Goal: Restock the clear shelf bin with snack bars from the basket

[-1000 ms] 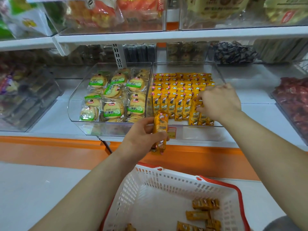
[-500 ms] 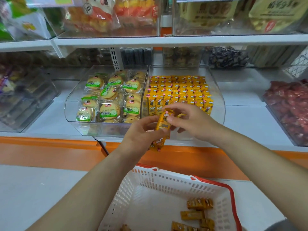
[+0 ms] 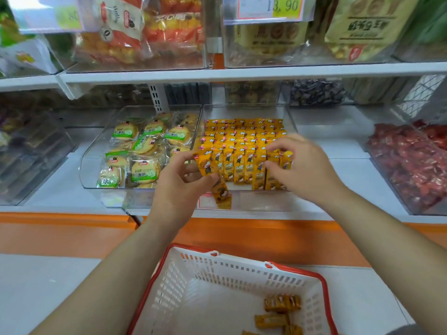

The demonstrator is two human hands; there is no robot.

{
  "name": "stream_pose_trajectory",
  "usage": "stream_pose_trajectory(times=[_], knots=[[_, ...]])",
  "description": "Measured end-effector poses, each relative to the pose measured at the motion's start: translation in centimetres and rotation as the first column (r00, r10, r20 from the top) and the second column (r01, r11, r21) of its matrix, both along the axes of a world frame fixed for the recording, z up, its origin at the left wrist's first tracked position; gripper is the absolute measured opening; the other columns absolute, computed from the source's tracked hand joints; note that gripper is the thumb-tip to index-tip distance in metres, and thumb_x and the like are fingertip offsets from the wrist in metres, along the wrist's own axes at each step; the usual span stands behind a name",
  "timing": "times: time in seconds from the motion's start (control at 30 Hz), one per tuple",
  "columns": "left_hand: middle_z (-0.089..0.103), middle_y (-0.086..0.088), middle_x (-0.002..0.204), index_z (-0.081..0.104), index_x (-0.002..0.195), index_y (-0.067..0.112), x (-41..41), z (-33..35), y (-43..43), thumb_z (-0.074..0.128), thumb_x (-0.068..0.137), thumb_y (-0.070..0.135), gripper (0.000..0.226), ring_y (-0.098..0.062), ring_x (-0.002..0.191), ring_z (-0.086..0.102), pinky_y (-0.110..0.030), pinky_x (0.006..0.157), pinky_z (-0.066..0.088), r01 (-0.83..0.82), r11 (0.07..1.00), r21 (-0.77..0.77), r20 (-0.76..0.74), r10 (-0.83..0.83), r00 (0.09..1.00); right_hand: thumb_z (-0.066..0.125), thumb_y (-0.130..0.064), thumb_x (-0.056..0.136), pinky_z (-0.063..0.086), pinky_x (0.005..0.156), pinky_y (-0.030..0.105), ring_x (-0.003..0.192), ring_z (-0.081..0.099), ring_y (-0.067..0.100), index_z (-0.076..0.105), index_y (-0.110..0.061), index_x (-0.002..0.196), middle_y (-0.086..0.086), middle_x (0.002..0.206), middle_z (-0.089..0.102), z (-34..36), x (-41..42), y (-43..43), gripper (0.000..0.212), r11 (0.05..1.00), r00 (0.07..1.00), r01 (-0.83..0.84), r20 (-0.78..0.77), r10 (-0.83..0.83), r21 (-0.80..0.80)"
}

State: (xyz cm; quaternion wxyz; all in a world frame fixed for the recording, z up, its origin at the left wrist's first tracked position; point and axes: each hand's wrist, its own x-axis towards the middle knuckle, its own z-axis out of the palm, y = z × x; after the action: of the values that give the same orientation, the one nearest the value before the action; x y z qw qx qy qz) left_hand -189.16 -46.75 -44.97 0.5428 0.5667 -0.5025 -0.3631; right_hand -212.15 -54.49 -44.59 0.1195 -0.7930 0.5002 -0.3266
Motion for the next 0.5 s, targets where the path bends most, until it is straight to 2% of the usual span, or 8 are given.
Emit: stream_pose_trajectory(times=[0.07,0.17,0.23,0.27,0.33,0.43,0.5], knots=[[0.074,0.014,0.085,0.067,0.115,0.018,-0.8,0.5,-1.5,0.081,0.084,0.005,0.036,-0.005,0.077,0.075,-0.023,0.067,0.062,-0.002,1.000,-0.006,0.145,0.003,0.989,0.076,-0.034,0.083,0.038,0.096,0.028,0.117,0.052,0.019,0.060,-0.017,0.132,0.000,0.127,0.054,-0.5,-1.9,-1.0,0.054,0.989,0.988,0.143,-0.051,-0.144,-0.024],[0.064,0.006,0.087,0.062,0.120,0.026,-2.6,0.1,-5.2,0.085,0.082,0.012,0.047,-0.011,0.072,0.070,-0.017,0.055,0.055,-0.013,0.999,0.034,0.273,0.003,0.962,0.078,-0.044,0.080,0.041,0.103,0.040,0.128,0.048,0.029,0.035,-0.011,0.149,0.009,0.142,0.044,-1.7,-3.4,-1.8,0.087,0.964,0.976,0.217,-0.055,-0.211,0.155],[0.057,0.008,0.082,0.060,0.117,0.031,-3.7,-1.1,-7.8,0.086,0.082,0.019,0.045,-0.008,0.065,0.059,-0.011,0.044,0.042,-0.052,0.996,0.074,0.373,0.021,0.928,0.081,-0.048,0.076,0.047,0.099,0.043,0.126,0.050,0.024,0.034,-0.024,0.143,0.002,0.135,0.046,-2.7,-3.7,-1.7,0.085,0.945,0.988,0.141,0.014,-0.152,0.294],[0.055,0.010,0.079,0.060,0.117,0.031,-4.1,-1.8,-8.9,0.085,0.082,0.021,0.044,-0.006,0.062,0.053,-0.011,0.043,0.040,-0.063,0.994,0.094,0.431,0.016,0.902,0.084,-0.048,0.072,0.049,0.095,0.042,0.124,0.051,0.021,0.036,-0.034,0.132,-0.004,0.127,0.046,-3.1,-3.8,-1.7,0.078,0.942,0.992,0.086,0.060,-0.111,0.324],[0.054,0.010,0.075,0.062,0.123,0.025,-4.7,-3.1,-10.8,0.084,0.083,0.020,0.046,-0.006,0.062,0.051,-0.019,0.049,0.044,-0.060,0.988,0.141,0.509,-0.021,0.861,0.088,-0.049,0.064,0.051,0.093,0.039,0.121,0.051,0.015,0.033,-0.046,0.121,-0.013,0.119,0.042,-3.9,-4.0,-1.6,0.080,0.947,0.993,0.017,0.102,-0.052,0.321],[0.054,0.011,0.077,0.062,0.130,0.021,-5.6,-4.6,-12.6,0.087,0.081,0.022,0.055,-0.009,0.067,0.053,-0.023,0.052,0.043,-0.042,0.972,0.229,0.573,-0.100,0.813,0.093,-0.050,0.054,0.049,0.095,0.036,0.121,0.051,0.010,0.029,-0.050,0.132,-0.022,0.121,0.041,-4.8,-4.5,-1.6,0.101,0.949,0.992,-0.026,0.125,-0.014,0.315],[0.058,0.008,0.080,0.063,0.123,0.019,-6.0,-5.0,-13.1,0.088,0.079,0.025,0.052,-0.012,0.073,0.057,-0.025,0.057,0.044,-0.064,0.965,0.256,0.632,-0.117,0.766,0.096,-0.044,0.053,0.049,0.097,0.036,0.122,0.051,0.011,0.022,-0.050,0.140,-0.022,0.123,0.038,-5.5,-4.7,-1.5,0.114,0.946,0.990,-0.047,0.142,0.001,0.321]])
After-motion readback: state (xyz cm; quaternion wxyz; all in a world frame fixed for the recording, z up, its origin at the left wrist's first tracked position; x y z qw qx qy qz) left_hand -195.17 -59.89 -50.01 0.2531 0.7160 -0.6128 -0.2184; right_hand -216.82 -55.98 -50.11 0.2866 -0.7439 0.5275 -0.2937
